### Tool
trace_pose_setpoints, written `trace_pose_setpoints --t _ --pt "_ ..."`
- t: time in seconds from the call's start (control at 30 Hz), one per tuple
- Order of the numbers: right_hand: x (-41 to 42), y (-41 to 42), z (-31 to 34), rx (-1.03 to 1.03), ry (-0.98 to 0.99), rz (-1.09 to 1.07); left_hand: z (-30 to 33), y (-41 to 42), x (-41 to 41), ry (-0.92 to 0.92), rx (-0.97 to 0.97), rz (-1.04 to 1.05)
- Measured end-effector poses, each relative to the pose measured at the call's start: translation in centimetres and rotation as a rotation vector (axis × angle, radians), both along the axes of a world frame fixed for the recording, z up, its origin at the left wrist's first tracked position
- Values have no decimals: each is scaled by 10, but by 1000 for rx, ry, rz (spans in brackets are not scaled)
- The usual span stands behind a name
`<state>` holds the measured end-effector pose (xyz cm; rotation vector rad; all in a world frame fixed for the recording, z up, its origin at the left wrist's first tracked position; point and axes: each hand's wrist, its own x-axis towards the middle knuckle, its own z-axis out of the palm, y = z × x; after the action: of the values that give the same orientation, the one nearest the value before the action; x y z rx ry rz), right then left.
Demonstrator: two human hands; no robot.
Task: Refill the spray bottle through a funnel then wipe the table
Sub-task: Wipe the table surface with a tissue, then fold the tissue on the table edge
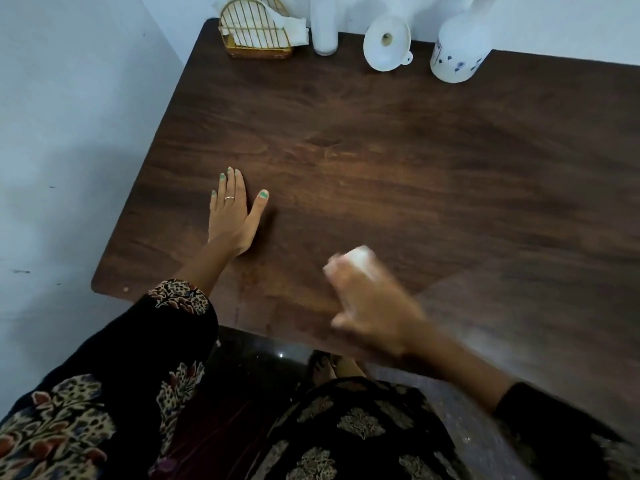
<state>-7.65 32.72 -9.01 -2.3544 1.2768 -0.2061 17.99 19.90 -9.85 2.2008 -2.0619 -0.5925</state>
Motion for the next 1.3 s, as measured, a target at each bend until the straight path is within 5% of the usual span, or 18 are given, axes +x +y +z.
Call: trace_pose_setpoints --t 0.17,0.27,0.47,0.6,0.7,0.77,0.87,1.0,1.3 --pt "-166 -49 6 -29 240 -752 3 33 -7 40 4 -7" --pt "-155 -46 -6 73 261 -985 4 53 -14 43 12 -12" --pt "20 28 -6 28 95 -459 1 81 -24 66 17 1" --pt "65 45 -2 104 45 -255 4 87 -29 88 16 20" --pt "55 40 10 240 -319 -374 10 92 -36 120 8 43" --pt "38 40 18 148 -501 -617 17 101 -44 169 -52 -16" --pt "14 44 19 -54 -360 -692 28 129 -57 261 -170 -205" --pt "12 50 20 1 -59 -424 19 161 -67 273 -153 -350" --pt "12 44 11 -218 141 -251 22 170 -97 199 -214 -186"
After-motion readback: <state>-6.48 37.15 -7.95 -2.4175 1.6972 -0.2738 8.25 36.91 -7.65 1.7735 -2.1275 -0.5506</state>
